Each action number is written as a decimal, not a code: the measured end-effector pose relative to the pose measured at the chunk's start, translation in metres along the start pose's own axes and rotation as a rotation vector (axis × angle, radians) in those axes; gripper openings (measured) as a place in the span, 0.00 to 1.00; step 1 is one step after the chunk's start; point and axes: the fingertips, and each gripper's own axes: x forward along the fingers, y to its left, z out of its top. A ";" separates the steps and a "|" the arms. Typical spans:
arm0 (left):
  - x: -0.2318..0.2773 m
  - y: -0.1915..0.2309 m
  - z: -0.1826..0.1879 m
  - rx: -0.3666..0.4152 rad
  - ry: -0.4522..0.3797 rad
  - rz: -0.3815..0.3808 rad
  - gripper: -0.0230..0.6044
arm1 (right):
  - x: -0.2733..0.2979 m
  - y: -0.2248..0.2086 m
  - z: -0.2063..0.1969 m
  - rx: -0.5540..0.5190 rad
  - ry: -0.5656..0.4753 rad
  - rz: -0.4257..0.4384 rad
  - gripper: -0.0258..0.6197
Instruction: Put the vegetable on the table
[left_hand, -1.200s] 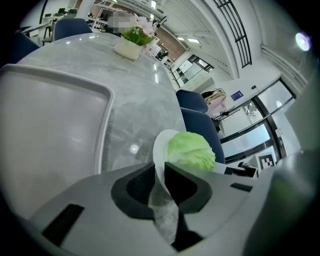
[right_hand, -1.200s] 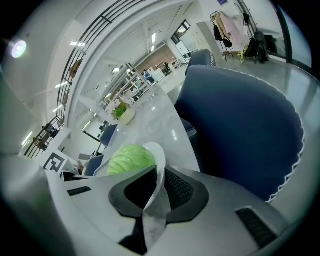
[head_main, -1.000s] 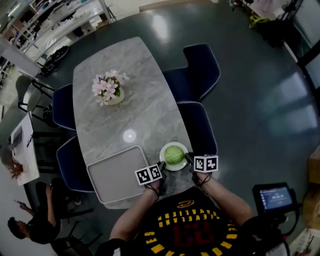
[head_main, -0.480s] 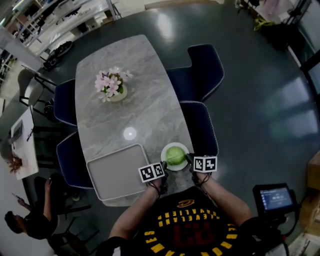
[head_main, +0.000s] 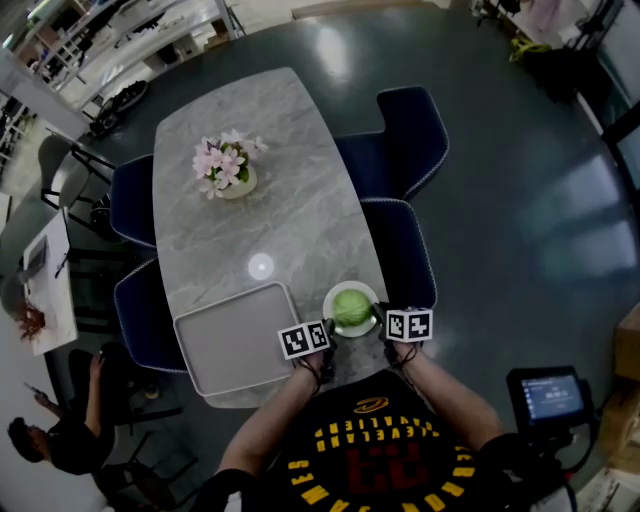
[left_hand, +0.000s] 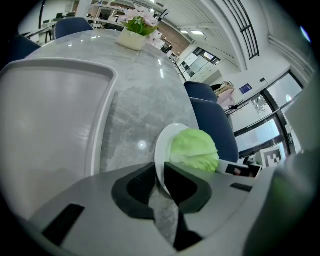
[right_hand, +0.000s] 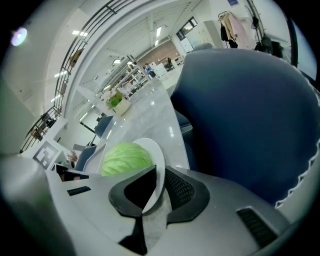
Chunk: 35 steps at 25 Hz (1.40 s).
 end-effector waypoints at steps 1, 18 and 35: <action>0.000 0.000 0.000 0.001 -0.002 0.002 0.12 | 0.000 0.000 0.000 -0.008 0.001 0.000 0.13; -0.038 -0.004 0.005 0.068 -0.137 0.051 0.12 | -0.031 -0.016 -0.003 0.021 -0.072 -0.042 0.13; -0.159 -0.032 -0.007 0.245 -0.284 -0.261 0.04 | -0.093 0.123 -0.004 -0.045 -0.228 0.204 0.04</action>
